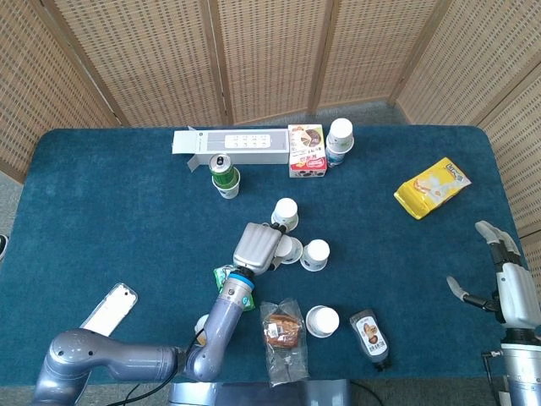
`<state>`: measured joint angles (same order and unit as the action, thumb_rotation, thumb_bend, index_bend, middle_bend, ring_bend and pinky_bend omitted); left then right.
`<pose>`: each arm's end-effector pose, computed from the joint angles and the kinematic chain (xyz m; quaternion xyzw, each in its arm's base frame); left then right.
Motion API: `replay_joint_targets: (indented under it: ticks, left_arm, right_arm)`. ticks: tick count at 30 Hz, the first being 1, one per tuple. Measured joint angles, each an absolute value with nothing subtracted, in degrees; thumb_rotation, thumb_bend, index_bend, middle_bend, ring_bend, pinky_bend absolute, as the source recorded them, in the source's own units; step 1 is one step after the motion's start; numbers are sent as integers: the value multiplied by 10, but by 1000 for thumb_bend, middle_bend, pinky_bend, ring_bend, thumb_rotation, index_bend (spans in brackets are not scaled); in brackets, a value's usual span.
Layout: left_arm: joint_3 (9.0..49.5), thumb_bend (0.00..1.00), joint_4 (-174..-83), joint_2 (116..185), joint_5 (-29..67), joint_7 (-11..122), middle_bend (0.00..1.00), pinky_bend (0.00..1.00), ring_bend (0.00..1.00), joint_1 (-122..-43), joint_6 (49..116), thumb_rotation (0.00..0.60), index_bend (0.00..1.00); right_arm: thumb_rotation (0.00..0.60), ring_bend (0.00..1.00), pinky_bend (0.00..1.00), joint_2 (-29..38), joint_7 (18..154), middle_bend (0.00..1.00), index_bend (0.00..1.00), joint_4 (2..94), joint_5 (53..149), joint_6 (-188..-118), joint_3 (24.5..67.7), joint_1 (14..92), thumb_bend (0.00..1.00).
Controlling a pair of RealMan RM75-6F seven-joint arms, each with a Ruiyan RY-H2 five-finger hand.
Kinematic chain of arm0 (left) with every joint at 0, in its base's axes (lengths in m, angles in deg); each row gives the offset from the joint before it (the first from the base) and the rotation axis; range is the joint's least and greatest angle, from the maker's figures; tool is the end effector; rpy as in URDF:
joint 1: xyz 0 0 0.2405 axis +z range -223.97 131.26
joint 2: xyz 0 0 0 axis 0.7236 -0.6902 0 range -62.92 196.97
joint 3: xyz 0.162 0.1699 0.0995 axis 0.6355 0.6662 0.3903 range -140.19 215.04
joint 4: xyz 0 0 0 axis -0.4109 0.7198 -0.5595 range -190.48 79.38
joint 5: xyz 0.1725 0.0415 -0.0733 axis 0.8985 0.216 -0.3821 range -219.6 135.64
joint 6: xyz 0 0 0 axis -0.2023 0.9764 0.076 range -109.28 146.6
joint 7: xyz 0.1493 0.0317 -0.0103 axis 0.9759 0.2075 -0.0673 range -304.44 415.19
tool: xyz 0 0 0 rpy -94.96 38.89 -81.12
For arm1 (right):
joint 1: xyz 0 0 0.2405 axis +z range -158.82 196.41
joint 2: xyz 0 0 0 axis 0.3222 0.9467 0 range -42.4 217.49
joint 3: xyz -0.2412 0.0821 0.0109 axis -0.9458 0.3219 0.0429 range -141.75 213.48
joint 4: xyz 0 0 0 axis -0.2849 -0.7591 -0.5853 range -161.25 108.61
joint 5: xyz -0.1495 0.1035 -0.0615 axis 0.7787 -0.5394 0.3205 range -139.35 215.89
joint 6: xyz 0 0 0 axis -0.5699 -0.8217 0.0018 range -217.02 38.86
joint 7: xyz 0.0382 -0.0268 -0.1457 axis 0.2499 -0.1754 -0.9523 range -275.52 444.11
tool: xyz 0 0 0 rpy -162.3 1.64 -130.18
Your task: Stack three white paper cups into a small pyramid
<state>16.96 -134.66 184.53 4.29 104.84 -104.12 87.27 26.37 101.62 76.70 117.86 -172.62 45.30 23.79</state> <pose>0.0025 0.3241 -0.0983 -0.7311 -0.3483 -0.3916 0.4369 -0.2768 -0.2068 0.1937 0.4560 -0.5007 0.5243 0.5162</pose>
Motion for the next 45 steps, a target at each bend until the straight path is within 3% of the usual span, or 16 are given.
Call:
replay_joint_targets:
  ticks: [5,9,12,23,35,45]
  left_arm:
    - [171,332,-1350,1845,40,1055,145,509,190,-1041,874,600,135]
    - [173,327,-1364,1839,43,1050,5,426,45,-1038,872,600,84]
    - [174,324,-1380,1831,50,1046,0,385,0,-1035,873,600,62]
    - [203,319,-1502,1740,87,1028,0,318,0,-1001,880,600,23]
    - [272,319,-1592,1575,176,939,0,274,0,-927,882,600,22]
    - [356,319,-1612,1472,351,833,0,234,0,-866,893,600,22]
  right_arm:
    - [600,0,0,264,1017,0,90,767,1179,-1726,453,238,276]
    - [600,0,0,265,1017,0,90,768,1181,-1726,452,238,275]
    - [600,0,0,264,1015,0,90,768,1183,-1726,450,237,275]
    - [600,0,0,260,1001,0,90,771,1188,-1728,447,238,275]
    - [600,0,0,256,979,0,91,778,1202,-1734,440,237,273]
    - [600,0,0,249,962,0,91,779,1202,-1734,438,239,273]
